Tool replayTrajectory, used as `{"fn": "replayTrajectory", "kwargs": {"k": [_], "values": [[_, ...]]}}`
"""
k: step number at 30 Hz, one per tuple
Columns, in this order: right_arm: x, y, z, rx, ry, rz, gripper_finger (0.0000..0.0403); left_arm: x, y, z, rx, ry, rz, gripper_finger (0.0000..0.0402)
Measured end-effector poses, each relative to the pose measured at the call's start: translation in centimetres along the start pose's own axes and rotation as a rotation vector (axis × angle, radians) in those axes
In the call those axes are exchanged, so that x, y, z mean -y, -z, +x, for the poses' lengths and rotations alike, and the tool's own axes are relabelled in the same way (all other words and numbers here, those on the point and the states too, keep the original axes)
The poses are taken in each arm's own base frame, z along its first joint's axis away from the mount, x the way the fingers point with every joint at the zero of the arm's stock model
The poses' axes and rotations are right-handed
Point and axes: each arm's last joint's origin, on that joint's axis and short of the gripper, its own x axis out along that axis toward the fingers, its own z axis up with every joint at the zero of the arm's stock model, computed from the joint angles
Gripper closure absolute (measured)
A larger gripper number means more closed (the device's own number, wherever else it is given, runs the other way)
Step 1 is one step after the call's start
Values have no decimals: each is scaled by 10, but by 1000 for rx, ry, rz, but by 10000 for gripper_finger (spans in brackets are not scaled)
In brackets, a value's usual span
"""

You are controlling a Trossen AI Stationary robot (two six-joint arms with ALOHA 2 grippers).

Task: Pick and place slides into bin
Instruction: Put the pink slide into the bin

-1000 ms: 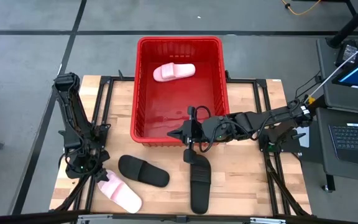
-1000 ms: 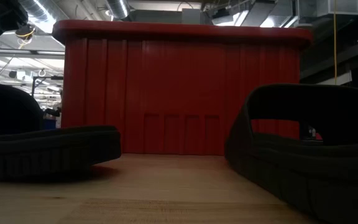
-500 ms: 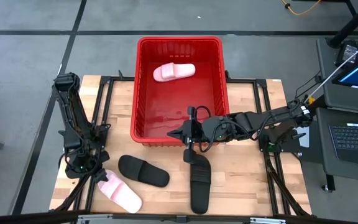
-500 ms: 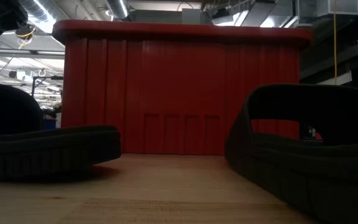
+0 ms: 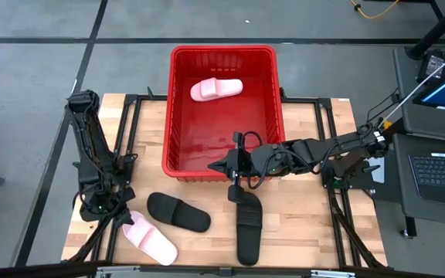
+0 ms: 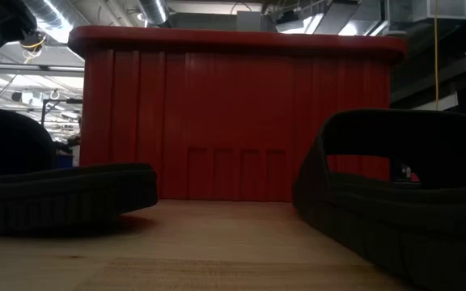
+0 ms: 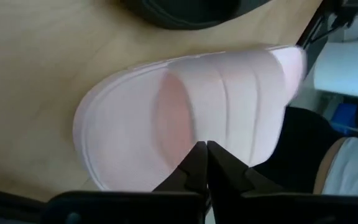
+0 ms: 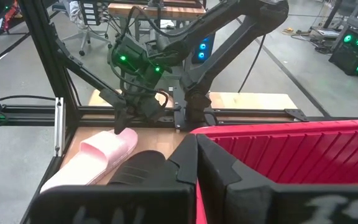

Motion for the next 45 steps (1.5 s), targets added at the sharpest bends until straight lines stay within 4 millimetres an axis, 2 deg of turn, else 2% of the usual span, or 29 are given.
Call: {"fn": "replayTrajectory", "kwargs": {"k": [8, 12, 15, 21, 28, 34, 39, 45], "values": [[0, 0, 0, 0, 0, 2, 393, 3, -1, -1, 5, 12, -3, 400], [0, 0, 0, 0, 0, 2, 393, 3, -4, -2, -7, -35, -9, 400], [0, 0, 0, 0, 0, 1, 393, -1, -8, -1, 45, -59, 29, 400], [0, 0, 0, 0, 0, -2, 393, 8, -11, -7, 94, -1, 115, 400], [0, 0, 0, 0, 0, -20, 393, 7, -12, -6, -25, -60, 64, 400], [0, 0, 0, -1, -1, -22, 393, 7, -18, -4, 49, -54, 41, 399], [0, 0, 0, -2, 0, -26, 393, 14, -20, -3, 72, 8, 29, 372], [0, 1, 0, -7, 0, -28, 393, 11, -23, -2, 73, -35, 32, 317]]}}
